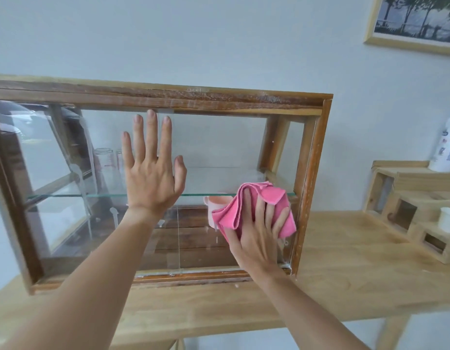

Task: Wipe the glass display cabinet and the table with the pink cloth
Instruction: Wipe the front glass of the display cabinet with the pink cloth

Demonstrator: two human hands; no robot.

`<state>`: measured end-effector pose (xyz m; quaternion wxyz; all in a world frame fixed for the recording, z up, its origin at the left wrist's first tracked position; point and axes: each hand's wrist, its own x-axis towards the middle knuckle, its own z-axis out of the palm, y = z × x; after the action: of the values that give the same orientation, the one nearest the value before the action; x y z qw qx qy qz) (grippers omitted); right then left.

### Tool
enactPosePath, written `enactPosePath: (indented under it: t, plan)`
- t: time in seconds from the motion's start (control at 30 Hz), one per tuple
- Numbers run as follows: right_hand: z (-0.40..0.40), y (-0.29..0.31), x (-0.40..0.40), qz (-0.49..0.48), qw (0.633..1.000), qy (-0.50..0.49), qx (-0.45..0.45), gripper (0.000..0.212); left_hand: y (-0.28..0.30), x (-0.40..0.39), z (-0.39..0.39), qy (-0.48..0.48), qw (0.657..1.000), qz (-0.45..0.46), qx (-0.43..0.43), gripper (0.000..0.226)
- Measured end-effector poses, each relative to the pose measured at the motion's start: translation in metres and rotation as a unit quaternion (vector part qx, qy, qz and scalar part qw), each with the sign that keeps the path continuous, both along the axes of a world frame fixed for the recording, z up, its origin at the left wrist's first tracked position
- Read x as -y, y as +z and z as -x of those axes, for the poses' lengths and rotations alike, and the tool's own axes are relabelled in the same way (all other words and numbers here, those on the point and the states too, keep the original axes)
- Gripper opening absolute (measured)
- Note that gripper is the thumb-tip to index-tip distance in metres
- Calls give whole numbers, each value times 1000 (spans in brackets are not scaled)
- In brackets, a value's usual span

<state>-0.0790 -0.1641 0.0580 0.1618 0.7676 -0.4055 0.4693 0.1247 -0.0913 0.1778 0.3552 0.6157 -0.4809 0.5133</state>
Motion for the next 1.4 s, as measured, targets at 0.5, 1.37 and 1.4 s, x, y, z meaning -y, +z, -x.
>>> enactPosePath:
  t: [0.5,1.37,1.4]
  plan:
    - [-12,-37,-16,91,936,113,-320,77,0,-2,0,-7,1000,-9,1,67]
    - [-9,-54,-20,71,942,131,-299,72,2,-5,4,4,1000,-14,-3,66]
    - [-8,-51,-20,72,945,133,-290,72,2,-5,4,2,1000,-14,-4,66]
